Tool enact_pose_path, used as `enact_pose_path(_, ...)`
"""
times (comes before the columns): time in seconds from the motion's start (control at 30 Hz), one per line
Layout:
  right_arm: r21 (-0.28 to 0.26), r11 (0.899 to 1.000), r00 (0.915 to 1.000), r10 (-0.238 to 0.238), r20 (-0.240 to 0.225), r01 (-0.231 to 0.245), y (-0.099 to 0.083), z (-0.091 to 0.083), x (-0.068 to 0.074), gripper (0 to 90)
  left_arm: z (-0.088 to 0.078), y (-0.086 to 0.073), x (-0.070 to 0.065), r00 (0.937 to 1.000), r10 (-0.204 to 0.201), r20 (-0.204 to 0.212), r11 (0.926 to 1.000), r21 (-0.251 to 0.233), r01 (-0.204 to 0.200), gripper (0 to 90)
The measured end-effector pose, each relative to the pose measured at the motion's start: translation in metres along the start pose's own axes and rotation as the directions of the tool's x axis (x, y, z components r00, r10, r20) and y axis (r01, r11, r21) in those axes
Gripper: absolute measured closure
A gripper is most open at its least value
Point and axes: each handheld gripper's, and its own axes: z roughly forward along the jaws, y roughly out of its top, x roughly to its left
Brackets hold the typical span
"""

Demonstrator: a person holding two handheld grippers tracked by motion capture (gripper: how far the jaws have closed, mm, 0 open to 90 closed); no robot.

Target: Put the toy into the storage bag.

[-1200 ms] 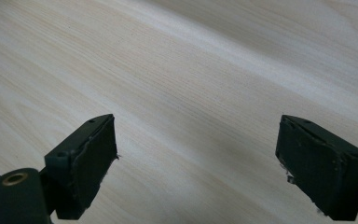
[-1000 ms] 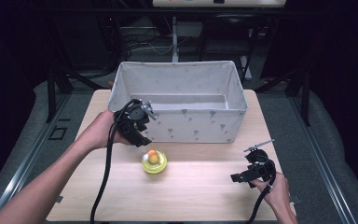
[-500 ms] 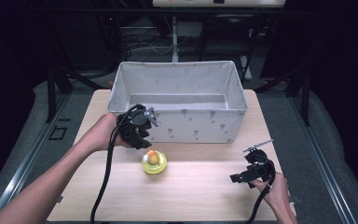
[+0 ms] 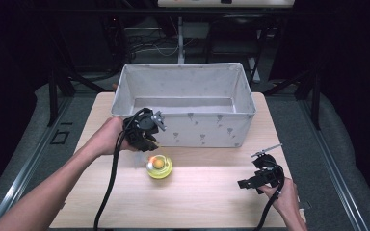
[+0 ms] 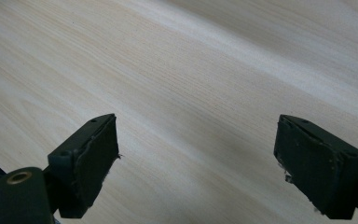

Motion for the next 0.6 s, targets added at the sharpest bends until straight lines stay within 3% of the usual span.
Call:
enact_pose_path(0.17,-0.004,1.0,1.0,-0.001,0.001,0.001,-0.0001,-0.0003,-0.0001,13.4,0.0007,0.0008,0.0004,0.9997,-0.021,0.014,0.9992,-0.033,0.022,75.5)
enact_pose_path(0.3,-0.005,1.0,1.0,-0.001,0.001,0.001,-0.0001,-0.0005,-0.0003,13.1,0.0015,0.0021,0.0006,0.9992,-0.041,-0.001,0.9984,-0.039,0.041,78.4)
enact_pose_path(0.33,-0.007,1.0,1.0,-0.001,0.003,0.001,-0.0001,-0.0005,-0.0003,13.1,0.0017,0.0019,0.0022,0.998,-0.062,0.012,0.9969,-0.048,0.063,82.2)
enact_pose_path(0.6,-0.005,1.0,1.0,-0.001,0.003,0.001,-0.0002,-0.0005,-0.0006,13.2,0.0037,0.003,0.0021,0.9965,-0.083,0.011,0.9955,-0.045,0.084,87.6)
